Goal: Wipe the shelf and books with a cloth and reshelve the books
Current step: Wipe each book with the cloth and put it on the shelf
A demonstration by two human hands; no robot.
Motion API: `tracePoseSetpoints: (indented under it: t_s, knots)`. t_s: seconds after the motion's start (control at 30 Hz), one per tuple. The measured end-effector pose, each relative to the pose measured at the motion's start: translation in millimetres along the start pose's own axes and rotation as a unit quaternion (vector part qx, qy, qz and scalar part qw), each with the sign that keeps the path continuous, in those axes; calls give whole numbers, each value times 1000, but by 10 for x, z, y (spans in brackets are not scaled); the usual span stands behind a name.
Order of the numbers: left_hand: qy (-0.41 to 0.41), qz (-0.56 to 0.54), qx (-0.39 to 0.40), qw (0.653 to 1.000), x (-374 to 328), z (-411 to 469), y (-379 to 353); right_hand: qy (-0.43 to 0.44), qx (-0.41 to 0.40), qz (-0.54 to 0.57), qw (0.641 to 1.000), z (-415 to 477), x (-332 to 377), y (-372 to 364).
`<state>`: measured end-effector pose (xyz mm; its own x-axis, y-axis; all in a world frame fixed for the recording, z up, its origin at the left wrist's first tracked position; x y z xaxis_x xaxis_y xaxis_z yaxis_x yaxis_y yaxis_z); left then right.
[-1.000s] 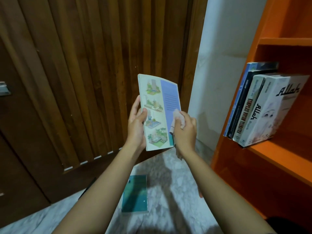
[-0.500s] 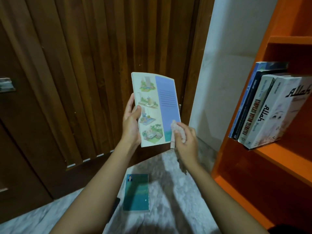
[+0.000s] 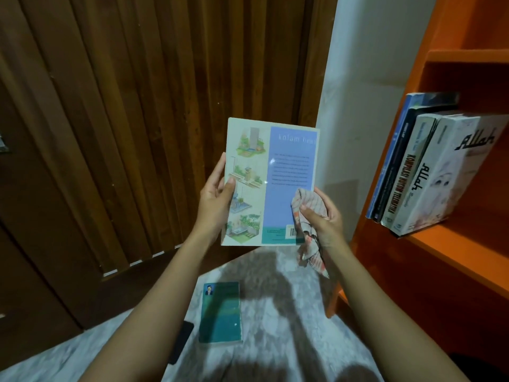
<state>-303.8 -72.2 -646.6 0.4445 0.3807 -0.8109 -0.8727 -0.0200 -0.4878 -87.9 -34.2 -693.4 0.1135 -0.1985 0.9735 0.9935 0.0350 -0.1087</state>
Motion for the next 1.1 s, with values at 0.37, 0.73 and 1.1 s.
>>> tracePoseSetpoints:
  t_s: [0.37,0.73,1.1]
  knots:
    - [-10,271,-17,962,156,-7,-234,116,-45,-214,969,-208,69,-327]
    - [-122,307,-53,942,15,-219,-441,280,-131,-432,847,-517,23,-515]
    - [-197,239,-84,947,-110,-132,-465,306,-90,-437,841,-488,68,-582]
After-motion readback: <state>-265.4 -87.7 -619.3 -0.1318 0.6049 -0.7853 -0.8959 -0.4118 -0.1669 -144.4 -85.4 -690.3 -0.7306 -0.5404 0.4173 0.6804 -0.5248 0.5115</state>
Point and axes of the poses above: each hand's wrist, its own z-axis towards the middle knuckle, its own y-axis out of the back of the hand, x = y × z, the point moved 5 cm from there along z, towards the middle knuckle, and after that the axes turned 13 degrees about -z, right-handed, at the moved point
